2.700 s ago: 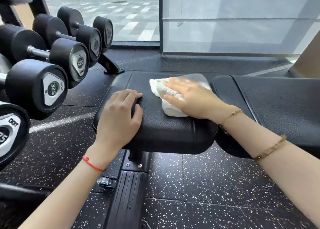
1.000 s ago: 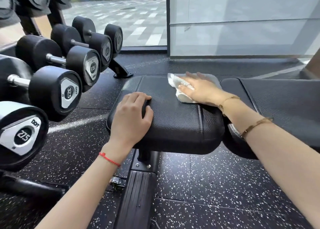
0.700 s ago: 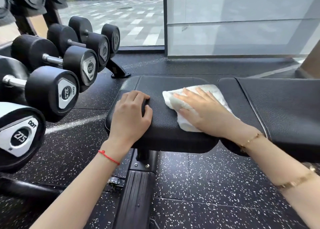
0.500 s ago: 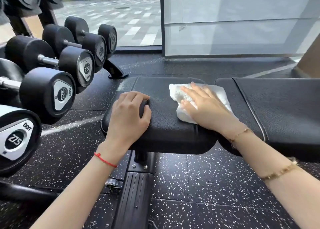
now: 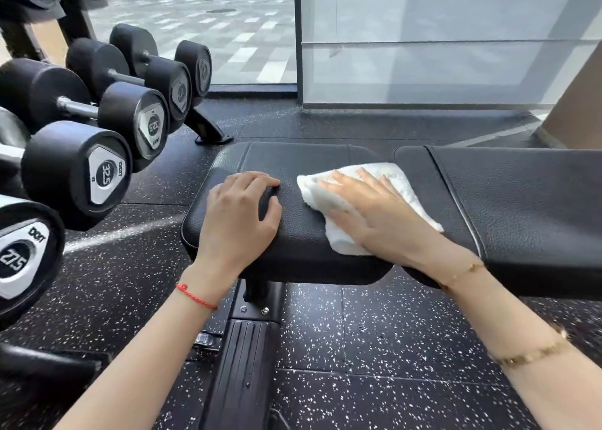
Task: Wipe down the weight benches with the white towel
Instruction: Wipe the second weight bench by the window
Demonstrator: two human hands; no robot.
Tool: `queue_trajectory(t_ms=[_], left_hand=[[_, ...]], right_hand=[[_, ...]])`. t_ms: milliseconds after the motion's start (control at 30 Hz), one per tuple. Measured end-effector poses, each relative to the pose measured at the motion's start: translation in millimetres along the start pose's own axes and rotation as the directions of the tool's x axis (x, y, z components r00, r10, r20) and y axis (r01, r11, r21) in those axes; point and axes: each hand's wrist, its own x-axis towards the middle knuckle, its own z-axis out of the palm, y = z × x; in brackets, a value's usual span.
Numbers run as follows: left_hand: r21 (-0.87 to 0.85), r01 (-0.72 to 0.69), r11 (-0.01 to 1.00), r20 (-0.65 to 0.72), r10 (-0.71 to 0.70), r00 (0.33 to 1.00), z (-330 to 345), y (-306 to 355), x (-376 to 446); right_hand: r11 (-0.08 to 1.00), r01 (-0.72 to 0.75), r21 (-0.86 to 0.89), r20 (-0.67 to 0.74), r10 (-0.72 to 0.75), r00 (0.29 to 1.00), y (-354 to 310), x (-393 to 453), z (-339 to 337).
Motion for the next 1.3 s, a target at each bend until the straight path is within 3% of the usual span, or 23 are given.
queue_trajectory(t_ms=[100, 233, 367, 533, 633, 767, 867, 1033, 1167, 1300], left_hand=[[-0.023, -0.016, 1.0, -0.044, 0.015, 0.999, -6, -6, -6], [-0.051, -0.027, 0.998, -0.073, 0.023, 0.997, -11, -22, -22], [-0.086, -0.035, 0.996, -0.105, 0.026, 0.994, -13, -34, -33], [-0.119, -0.078, 0.99, -0.1, 0.066, 0.993, -12, -46, -38], [-0.117, -0.092, 0.989, -0.108, 0.08, 0.991, -13, -50, -39], [-0.11, -0.083, 0.99, -0.124, 0.069, 0.99, -12, -48, -39], [-0.118, -0.057, 0.991, -0.139, 0.041, 0.989, -11, -44, -39], [-0.133, -0.07, 0.989, -0.115, 0.055, 0.992, -12, -45, -37], [-0.139, -0.06, 0.988, -0.089, 0.048, 0.995, -15, -44, -38], [-0.083, -0.039, 0.996, -0.065, 0.033, 0.997, -15, -36, -40]], right_hand=[[0.995, 0.091, -0.046, -0.057, -0.093, 0.994, -14, -47, 8], [0.916, 0.177, -0.36, -0.184, -0.255, 0.949, -16, -67, 25], [0.799, 0.203, -0.566, -0.175, -0.357, 0.918, -27, -59, 44], [0.701, 0.186, -0.688, -0.192, -0.423, 0.886, -59, -38, 69], [0.689, 0.172, -0.704, -0.244, -0.462, 0.853, -42, -43, 67], [0.756, 0.09, -0.648, -0.384, -0.426, 0.819, -8, -61, 59], [0.802, 0.067, -0.594, -0.453, -0.402, 0.796, -20, -53, 63], [0.756, 0.1, -0.646, -0.382, -0.434, 0.816, -57, -27, 72], [0.726, 0.146, -0.672, -0.287, -0.437, 0.852, -45, -34, 62], [0.763, 0.1, -0.638, -0.338, -0.395, 0.854, -13, -56, 40]])
